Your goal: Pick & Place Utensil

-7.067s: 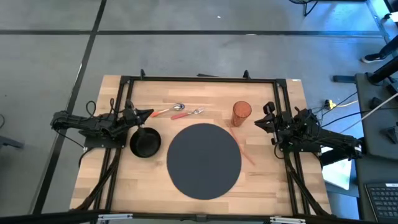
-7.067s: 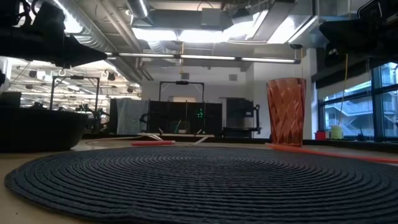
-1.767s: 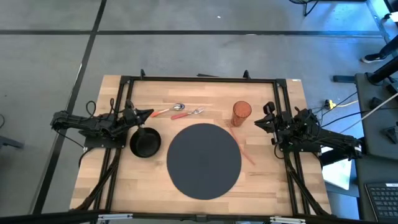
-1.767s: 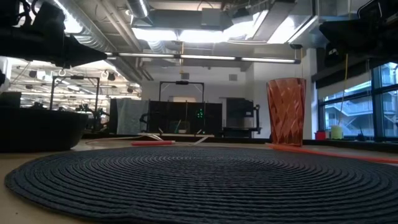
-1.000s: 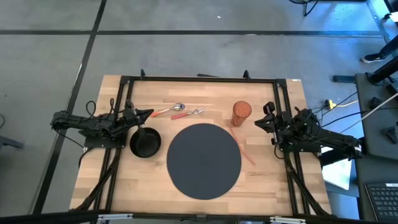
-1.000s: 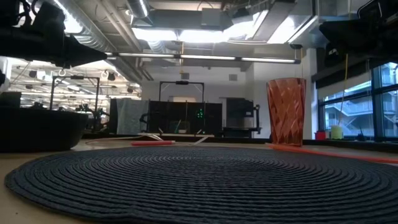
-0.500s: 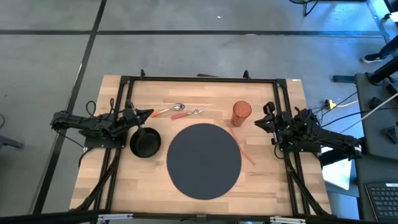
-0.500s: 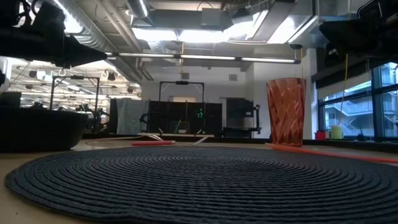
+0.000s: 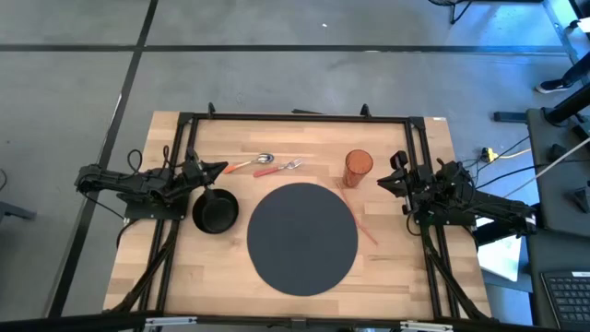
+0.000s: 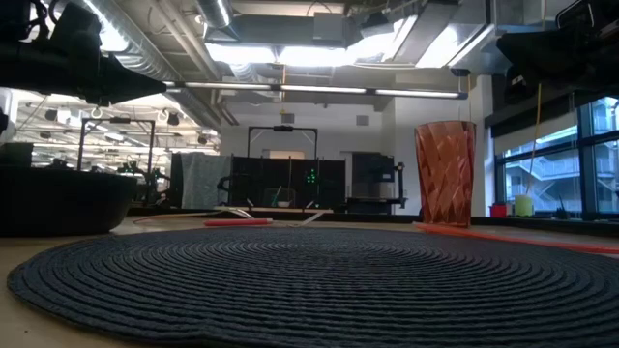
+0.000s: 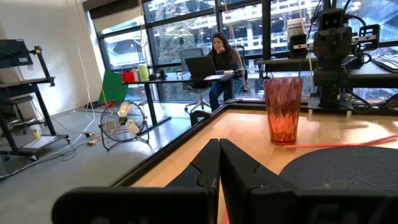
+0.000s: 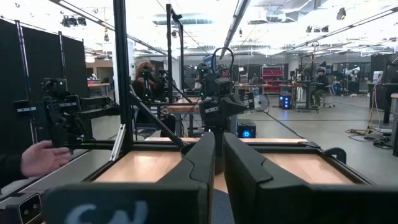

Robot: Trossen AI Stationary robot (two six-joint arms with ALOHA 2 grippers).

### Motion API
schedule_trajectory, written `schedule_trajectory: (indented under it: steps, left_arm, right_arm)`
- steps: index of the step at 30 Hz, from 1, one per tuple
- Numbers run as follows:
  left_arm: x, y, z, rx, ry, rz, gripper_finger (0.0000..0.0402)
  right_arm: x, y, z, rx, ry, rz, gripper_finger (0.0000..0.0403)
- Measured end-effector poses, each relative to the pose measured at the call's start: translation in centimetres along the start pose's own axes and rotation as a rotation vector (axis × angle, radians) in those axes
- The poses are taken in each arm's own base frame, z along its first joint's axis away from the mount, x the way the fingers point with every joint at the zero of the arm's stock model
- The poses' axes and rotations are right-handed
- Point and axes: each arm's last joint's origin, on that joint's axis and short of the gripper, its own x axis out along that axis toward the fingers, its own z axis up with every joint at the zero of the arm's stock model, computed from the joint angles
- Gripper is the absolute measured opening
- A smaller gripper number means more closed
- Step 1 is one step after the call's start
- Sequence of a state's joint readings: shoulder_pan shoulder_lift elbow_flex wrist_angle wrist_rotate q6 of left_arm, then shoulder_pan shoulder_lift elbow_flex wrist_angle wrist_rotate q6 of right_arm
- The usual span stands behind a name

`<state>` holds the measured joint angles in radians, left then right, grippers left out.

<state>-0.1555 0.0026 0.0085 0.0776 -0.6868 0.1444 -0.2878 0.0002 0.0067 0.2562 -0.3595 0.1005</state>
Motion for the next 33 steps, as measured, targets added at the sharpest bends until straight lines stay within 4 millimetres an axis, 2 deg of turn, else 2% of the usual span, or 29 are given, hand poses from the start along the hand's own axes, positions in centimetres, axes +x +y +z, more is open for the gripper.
schedule_trajectory:
  steps: [12, 24, 30, 33]
  left_arm:
    - [0.0, 0.0, 0.0, -0.015, 0.000, 0.000, 0.0004]
    - [0.0, 0.0, 0.3, -0.236, -0.023, -0.008, 0.0004]
    - [0.0, 0.1, 1.0, -0.276, -0.092, -0.027, 0.0004]
    - [-0.1, 0.1, 1.1, -0.291, -0.094, -0.031, 0.0004]
  right_arm:
    - [0.0, 0.0, 0.0, 0.000, 0.000, 0.000, 0.0033]
    - [0.0, 0.0, 0.0, 0.003, 0.000, 0.000, 0.0033]
    - [0.0, 0.0, 0.0, 0.049, -0.002, 0.000, 0.0033]
    - [0.0, 0.0, 0.2, 0.013, -0.022, 0.002, 0.0033]
